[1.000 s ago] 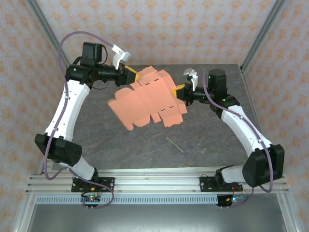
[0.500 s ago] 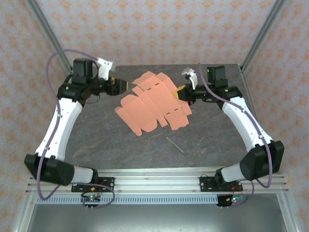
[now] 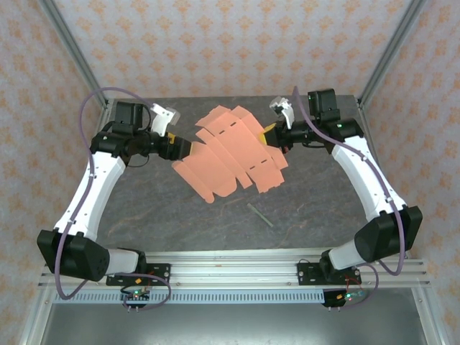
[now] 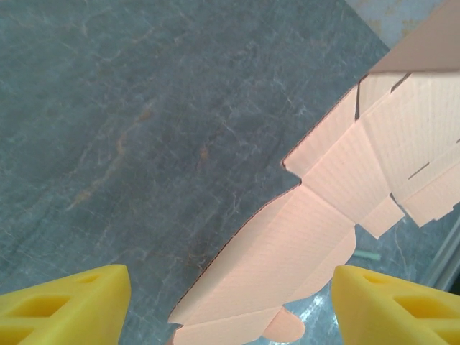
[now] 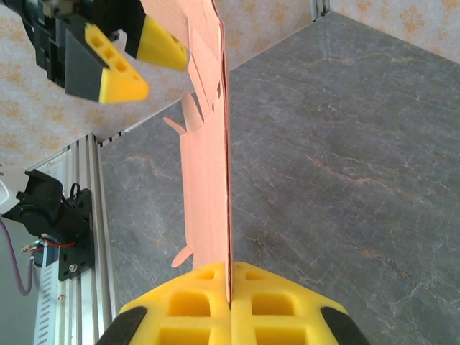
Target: Fold the paper box
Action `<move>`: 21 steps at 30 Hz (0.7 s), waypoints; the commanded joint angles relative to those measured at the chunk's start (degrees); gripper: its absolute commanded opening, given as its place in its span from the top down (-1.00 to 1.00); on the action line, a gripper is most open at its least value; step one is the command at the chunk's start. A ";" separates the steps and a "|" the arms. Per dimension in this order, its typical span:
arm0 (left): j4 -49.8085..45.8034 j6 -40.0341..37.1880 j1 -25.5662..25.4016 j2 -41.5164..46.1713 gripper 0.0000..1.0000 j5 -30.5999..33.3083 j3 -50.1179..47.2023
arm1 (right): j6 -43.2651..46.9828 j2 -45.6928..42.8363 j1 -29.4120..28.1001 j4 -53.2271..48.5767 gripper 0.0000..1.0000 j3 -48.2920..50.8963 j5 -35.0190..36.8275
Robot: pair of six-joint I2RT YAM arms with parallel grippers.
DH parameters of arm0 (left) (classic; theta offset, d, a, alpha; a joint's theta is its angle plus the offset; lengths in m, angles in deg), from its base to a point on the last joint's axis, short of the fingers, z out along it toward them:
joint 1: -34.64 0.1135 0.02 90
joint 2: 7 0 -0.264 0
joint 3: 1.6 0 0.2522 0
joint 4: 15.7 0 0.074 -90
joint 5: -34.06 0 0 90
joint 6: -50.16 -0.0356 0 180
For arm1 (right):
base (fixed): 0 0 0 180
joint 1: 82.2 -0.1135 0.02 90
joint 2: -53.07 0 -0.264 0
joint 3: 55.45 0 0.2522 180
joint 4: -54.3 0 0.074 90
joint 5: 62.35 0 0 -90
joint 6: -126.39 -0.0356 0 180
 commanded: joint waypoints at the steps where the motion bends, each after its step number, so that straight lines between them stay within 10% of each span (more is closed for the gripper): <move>1: -1.59 -0.67 0.07 -1.23 -0.49 -2.93 -0.80 | -0.27 2.40 0.15 -3.93 1.00 -4.77 -1.99; 21: 16.84 16.04 -0.10 -2.43 -0.31 -7.27 -11.22 | -3.00 5.59 0.19 -5.82 1.00 -6.93 -4.52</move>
